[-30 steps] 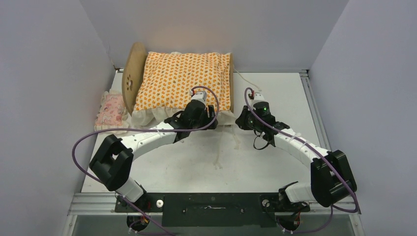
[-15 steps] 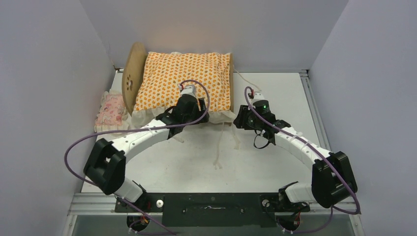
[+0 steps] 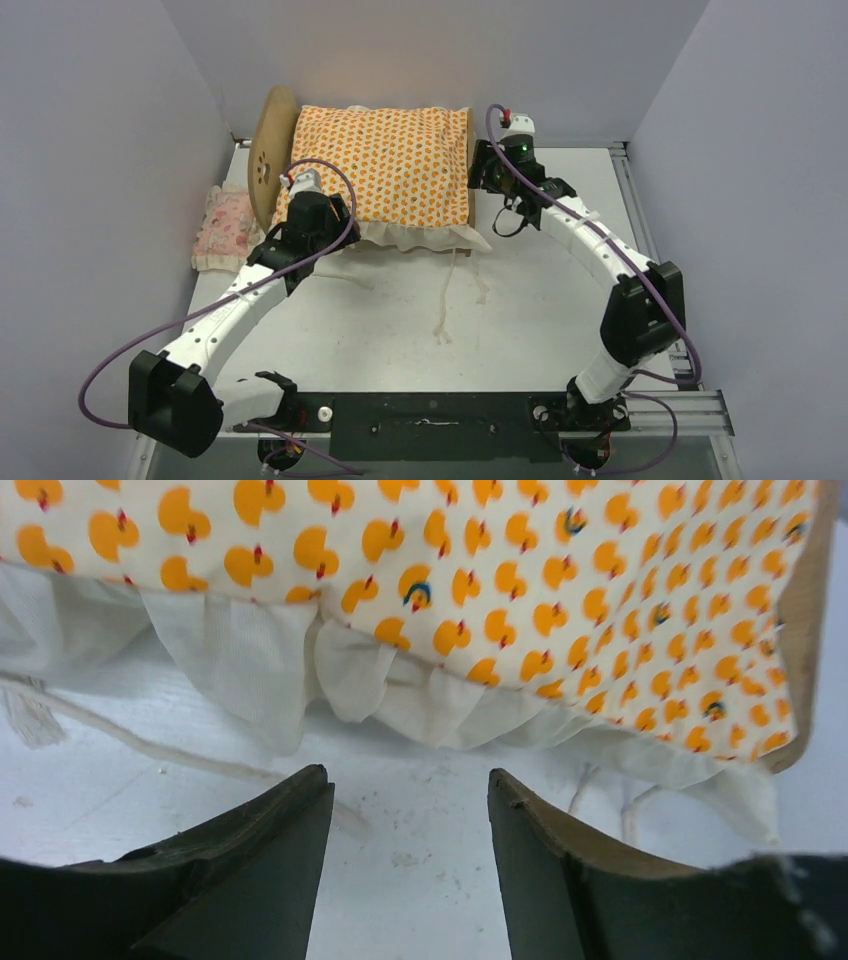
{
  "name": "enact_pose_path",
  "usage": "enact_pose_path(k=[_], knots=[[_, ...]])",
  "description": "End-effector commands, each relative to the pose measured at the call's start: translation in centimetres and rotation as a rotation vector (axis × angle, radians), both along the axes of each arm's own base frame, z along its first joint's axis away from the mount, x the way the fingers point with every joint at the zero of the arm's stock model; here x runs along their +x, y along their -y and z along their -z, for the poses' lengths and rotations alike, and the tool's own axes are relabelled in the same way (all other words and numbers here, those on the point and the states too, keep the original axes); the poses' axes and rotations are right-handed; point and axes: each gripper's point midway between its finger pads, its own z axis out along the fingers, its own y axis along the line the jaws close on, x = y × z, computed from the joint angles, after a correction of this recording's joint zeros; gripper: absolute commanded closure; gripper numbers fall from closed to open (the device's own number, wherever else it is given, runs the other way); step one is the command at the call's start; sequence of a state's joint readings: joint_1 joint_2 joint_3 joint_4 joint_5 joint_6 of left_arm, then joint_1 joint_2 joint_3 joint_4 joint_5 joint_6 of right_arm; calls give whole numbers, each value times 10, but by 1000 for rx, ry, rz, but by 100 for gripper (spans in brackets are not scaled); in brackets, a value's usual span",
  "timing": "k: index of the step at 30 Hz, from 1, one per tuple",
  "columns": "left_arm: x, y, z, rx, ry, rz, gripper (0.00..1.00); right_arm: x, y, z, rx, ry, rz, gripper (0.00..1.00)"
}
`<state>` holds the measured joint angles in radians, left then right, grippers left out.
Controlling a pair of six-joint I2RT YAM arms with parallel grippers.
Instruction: Set up the pet bed
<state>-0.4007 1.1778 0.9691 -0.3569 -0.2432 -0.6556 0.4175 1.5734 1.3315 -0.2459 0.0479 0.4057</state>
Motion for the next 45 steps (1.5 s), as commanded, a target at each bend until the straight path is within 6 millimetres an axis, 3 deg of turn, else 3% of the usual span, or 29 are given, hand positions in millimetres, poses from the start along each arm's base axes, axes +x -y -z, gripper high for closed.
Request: enact_pose_path(k=[1,7,14,18,22,25,28,30,32,35,38,41,45], knots=[[2,20,20,-41,-21,62,48,34,1,5,-49,-10,44,35],[12,34,41,-31,-13,62,50,34,-10,10,2,-15,16,34],[46,39,58,-48,26,-9,52,16,-8,14,24,-25,-5,34],[61,40,60,-39,55,-28,63,7,-4,15,15,-26,-7,34],[63,39,41,-4,63,-16,100,1,3,12,6,-22,0,34],[47,30,10,76,29,-39,100,-1,5,8,-2,-15,0,34],[21,13,-6,217,-22,-67,100,-1,9,4,-4,-3,6,33],[1,6,-9,290,-49,-64,87,-1,10,3,-3,-1,5,33],[-16,-1,-10,333,-73,-59,66,0,11,3,-3,0,5,33],[-35,-7,-9,312,-90,-43,52,1,10,5,-1,-1,-1,33],[-39,-13,-6,271,-84,-53,48,4,8,7,4,-4,-8,33],[-30,-15,15,183,-123,-51,48,8,5,11,8,-9,-8,33],[-8,6,24,64,-72,6,45,15,-4,11,23,-14,-42,33]])
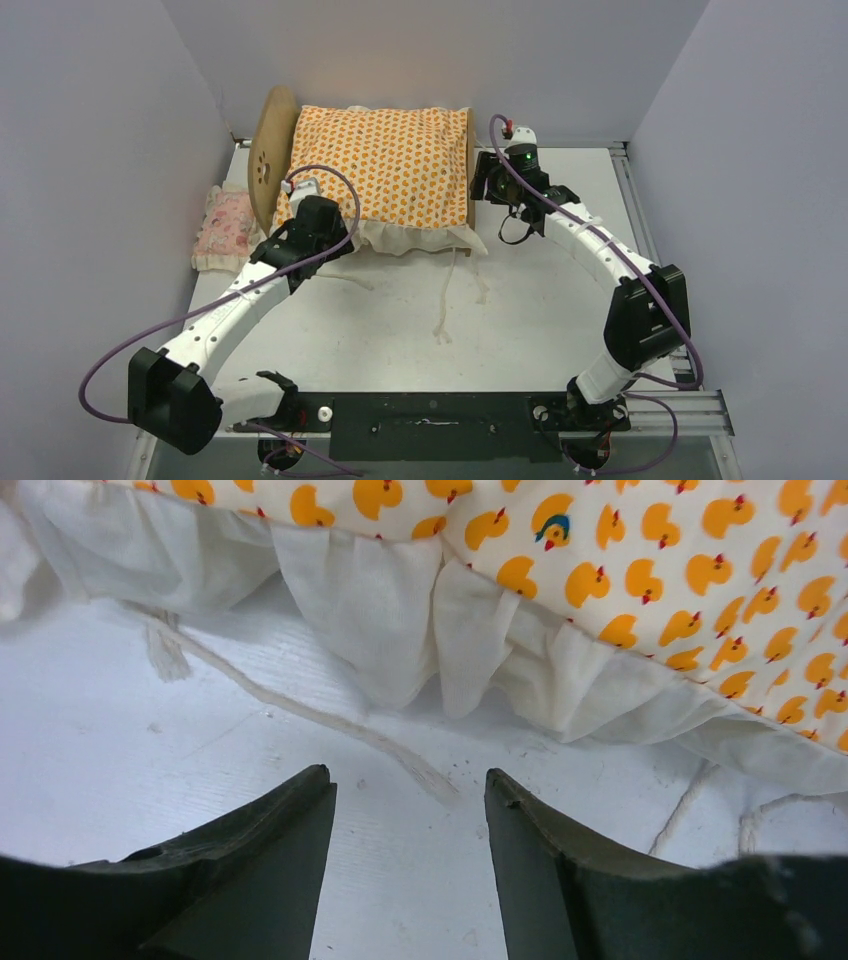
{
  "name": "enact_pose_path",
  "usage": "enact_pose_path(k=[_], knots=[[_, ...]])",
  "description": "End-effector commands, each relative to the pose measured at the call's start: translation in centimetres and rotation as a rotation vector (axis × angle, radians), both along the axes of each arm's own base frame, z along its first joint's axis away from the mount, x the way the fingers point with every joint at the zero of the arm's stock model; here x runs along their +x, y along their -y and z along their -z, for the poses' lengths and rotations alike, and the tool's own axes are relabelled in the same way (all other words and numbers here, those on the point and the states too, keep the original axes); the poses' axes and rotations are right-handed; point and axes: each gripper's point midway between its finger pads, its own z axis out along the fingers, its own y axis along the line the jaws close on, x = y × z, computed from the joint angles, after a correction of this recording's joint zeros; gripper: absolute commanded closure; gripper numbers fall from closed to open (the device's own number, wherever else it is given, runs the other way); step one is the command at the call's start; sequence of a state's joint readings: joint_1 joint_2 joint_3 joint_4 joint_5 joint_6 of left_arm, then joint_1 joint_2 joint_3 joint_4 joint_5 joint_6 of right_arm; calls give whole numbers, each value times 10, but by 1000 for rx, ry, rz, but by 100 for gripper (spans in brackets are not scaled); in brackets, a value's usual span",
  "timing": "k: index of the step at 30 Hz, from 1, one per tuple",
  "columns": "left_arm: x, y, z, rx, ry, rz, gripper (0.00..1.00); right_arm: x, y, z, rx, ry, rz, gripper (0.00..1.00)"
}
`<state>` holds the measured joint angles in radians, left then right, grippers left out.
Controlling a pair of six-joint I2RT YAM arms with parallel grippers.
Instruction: Set up the pet bed
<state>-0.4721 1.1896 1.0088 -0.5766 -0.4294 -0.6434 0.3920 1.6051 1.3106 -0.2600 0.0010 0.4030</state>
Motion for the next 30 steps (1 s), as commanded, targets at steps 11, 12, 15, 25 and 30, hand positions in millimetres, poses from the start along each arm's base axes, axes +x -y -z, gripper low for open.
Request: enact_pose_path(k=[11,12,15,25,30], knots=[[62,62,31,-141,87,126,47,21,-16,-11,53,48,-41,33],[65,60,35,-124,84,115,51,20,-16,-9,56,44,-42,33],[68,40,43,-19,43,49,78,18,-17,-7,61,38,-43,33],[19,-37,12,289,-24,-78,83,14,-12,-13,33,52,-59,32],[2,-33,12,223,-14,-31,49,-4,-36,-35,17,144,-159,32]])
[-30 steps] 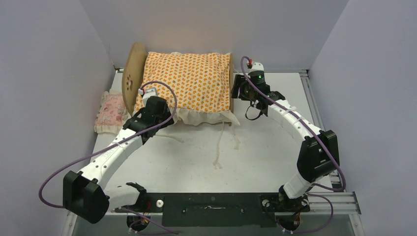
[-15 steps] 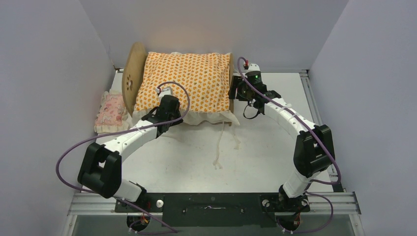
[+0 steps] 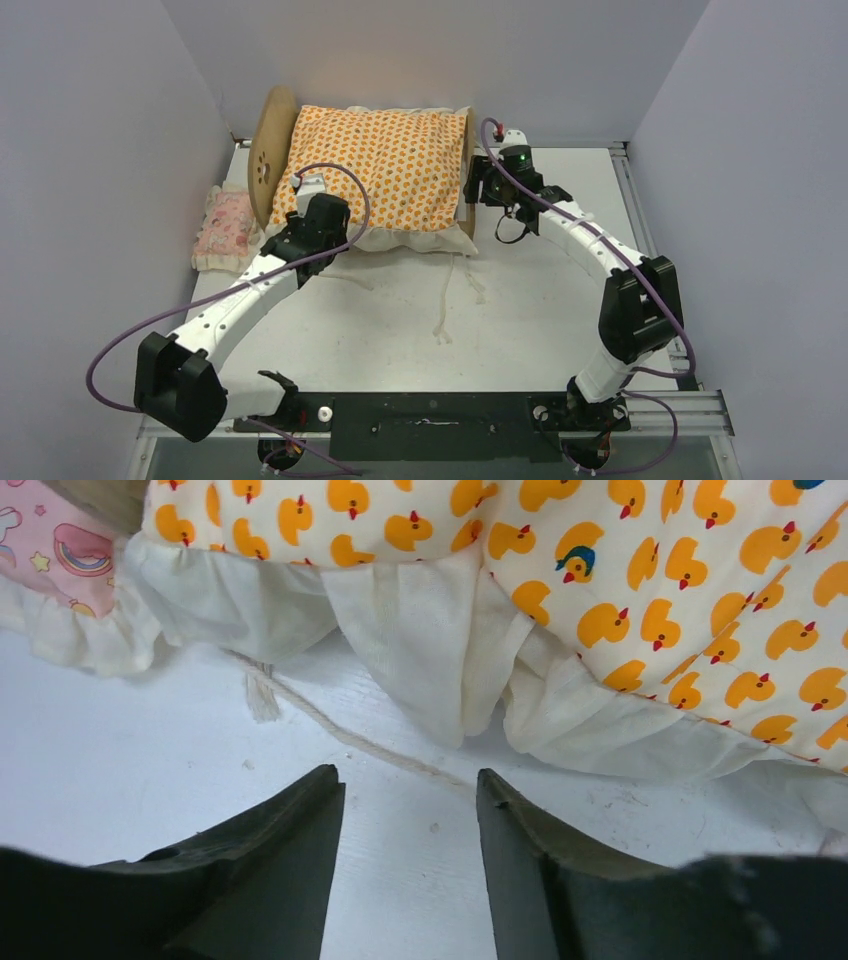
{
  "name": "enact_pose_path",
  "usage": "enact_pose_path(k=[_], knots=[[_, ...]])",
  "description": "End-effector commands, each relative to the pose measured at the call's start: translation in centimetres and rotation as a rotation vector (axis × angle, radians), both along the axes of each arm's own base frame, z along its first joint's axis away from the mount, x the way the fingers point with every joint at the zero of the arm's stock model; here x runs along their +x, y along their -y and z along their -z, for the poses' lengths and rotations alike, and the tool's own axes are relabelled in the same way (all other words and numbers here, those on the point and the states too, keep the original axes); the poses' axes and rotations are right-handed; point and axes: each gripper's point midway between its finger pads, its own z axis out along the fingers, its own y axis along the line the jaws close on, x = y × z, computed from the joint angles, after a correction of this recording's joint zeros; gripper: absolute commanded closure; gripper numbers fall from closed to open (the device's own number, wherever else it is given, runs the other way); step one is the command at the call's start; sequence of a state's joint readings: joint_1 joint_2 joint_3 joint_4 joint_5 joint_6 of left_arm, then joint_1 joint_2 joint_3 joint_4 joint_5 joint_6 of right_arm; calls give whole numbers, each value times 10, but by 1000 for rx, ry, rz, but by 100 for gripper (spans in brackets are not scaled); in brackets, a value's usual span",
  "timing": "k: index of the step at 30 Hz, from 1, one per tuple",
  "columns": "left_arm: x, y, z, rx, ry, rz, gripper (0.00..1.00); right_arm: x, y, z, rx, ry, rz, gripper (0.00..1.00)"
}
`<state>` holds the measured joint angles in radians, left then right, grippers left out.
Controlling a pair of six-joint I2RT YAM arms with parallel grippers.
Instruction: Set up the pet bed
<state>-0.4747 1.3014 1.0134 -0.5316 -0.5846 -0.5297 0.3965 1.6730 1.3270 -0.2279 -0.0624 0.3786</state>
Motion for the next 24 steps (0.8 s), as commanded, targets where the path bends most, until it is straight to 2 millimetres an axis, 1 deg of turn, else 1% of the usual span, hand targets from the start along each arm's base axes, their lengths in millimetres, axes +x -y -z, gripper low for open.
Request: enact_pose_path(k=[1,2,4,6,7,9,11,12,14,17,19,24], knots=[[-17,-8,-9,-20,21,18,47,-18,-30,-60,16,203,-124,31],[-17,-5,-8,-55,32,30,47,-25,-41,-64,-2,236,-171,31],[-13,0,-6,-129,39,45,47,-45,-73,-68,-24,287,-289,31],[-5,7,-1,-202,37,59,45,-64,-105,-64,-41,323,-403,31],[-1,10,-1,-238,37,60,44,-72,-123,-66,-38,355,-459,31],[9,12,0,-302,50,49,41,-84,-151,-58,-73,390,-535,31],[17,9,3,-363,54,12,41,-89,-172,-51,-129,432,-575,31],[21,3,4,-385,59,-21,40,-90,-182,-46,-158,453,-587,31],[27,-2,8,-448,60,-64,40,-91,-198,-37,-196,484,-605,31],[31,-10,21,-548,53,-134,40,-91,-216,-24,-260,527,-606,29],[35,-5,25,-613,56,-132,40,-94,-230,-10,-310,538,-634,28],[45,4,28,-673,80,-110,41,-95,-249,11,-416,595,-635,26]])
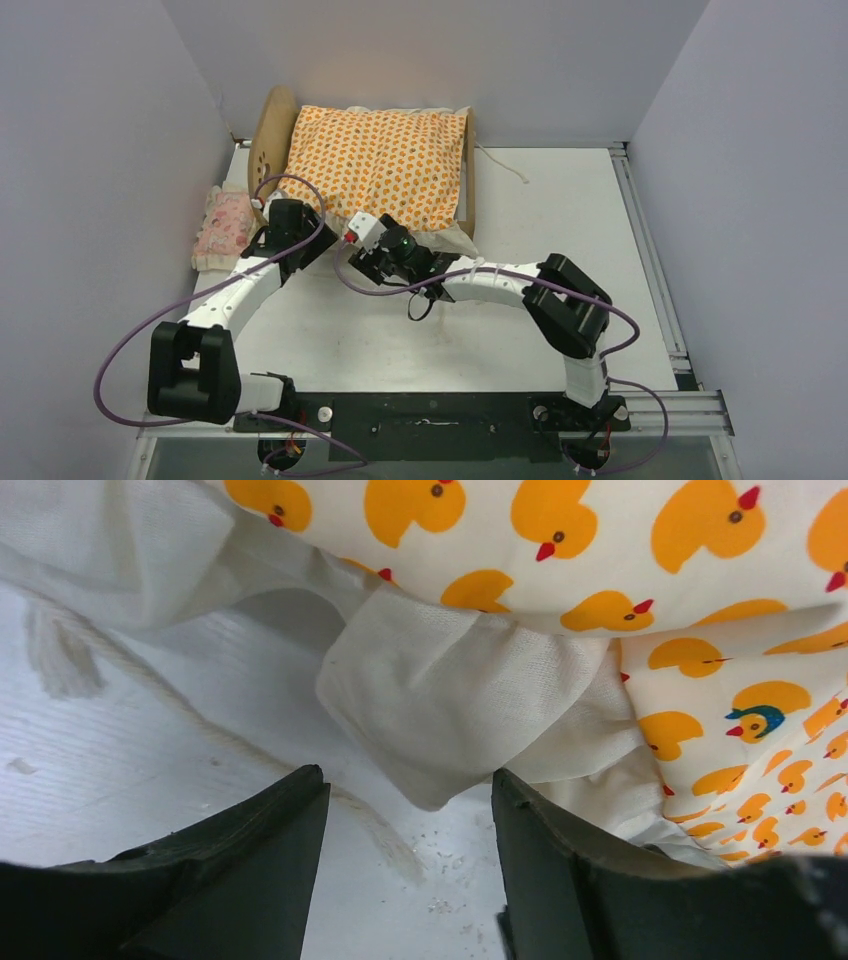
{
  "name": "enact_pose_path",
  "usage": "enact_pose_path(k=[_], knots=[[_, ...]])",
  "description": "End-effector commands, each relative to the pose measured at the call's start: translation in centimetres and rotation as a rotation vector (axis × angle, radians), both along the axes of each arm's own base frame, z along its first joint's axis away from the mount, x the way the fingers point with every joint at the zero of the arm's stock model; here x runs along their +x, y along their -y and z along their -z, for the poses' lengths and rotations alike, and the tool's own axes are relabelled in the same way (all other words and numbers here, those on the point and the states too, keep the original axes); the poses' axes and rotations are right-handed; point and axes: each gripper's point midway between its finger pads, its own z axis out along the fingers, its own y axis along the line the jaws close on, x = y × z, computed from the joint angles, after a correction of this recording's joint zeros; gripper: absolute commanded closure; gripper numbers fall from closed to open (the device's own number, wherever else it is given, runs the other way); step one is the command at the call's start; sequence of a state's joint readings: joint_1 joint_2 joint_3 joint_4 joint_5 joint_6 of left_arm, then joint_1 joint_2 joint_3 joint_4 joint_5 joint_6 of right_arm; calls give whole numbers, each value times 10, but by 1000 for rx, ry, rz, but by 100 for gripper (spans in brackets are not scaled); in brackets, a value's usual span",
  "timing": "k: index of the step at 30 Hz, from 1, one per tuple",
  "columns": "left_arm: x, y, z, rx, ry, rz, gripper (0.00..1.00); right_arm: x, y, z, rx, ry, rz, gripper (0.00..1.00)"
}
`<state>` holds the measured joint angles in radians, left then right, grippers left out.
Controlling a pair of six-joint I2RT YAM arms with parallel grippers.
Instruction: Set up the pet bed
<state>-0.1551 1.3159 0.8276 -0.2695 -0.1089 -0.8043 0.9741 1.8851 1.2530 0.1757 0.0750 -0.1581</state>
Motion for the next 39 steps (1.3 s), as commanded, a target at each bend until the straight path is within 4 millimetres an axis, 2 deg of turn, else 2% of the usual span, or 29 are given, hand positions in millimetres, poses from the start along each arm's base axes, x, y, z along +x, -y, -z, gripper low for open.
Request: enact_pose_path(k=[1,6,11,13,14,18,20,22,26,32,35,39], knots=[[25,21,-20,-127,116,24,42,19,-24,-45,39,221,32,26],[29,20,-16,-123,119,18,50,29,-31,-40,10,319,122,25],[33,21,-14,-124,135,24,74,43,-27,-31,-31,412,262,27],[34,21,-13,-122,136,26,80,47,-25,-27,-49,433,294,30],[35,21,-13,-119,136,26,84,49,-24,-26,-58,441,304,35],[38,17,-14,-87,138,26,100,42,-14,-29,-93,436,269,75],[39,13,-16,-57,133,20,100,36,-11,-27,-113,406,210,87],[39,6,-18,-17,120,12,100,31,-6,-25,-139,362,160,93],[37,-9,-25,80,102,-5,100,26,4,-17,-177,278,76,95],[31,-32,-39,213,74,-39,100,18,11,-23,-167,177,-14,95],[26,-43,-44,275,54,-53,100,16,15,-28,-164,115,-55,90],[17,-56,-52,351,34,-65,100,2,20,-33,-181,23,-134,83]])
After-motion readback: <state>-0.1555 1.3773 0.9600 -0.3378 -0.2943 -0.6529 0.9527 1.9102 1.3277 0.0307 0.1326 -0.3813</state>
